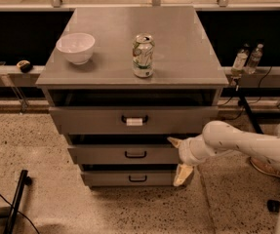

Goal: Open middle drawer

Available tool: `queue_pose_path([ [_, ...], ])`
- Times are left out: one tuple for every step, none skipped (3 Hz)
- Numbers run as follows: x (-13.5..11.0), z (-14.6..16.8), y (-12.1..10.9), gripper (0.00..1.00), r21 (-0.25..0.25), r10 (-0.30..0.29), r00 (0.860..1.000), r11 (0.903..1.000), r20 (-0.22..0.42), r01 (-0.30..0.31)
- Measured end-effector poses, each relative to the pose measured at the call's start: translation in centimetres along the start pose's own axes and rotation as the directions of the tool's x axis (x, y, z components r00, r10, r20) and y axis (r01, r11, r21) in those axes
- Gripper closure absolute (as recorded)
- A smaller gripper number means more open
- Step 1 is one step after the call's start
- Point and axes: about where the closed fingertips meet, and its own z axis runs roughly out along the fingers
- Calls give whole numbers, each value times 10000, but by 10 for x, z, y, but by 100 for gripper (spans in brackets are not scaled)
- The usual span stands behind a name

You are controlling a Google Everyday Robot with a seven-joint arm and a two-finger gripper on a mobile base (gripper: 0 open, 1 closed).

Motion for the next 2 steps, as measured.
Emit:
queue_pose_path([
  [20, 17, -13, 0, 63, 84, 10000, 9999, -26, -84],
  [31, 39, -21, 0, -17, 182, 9998, 9998, 7, -182],
])
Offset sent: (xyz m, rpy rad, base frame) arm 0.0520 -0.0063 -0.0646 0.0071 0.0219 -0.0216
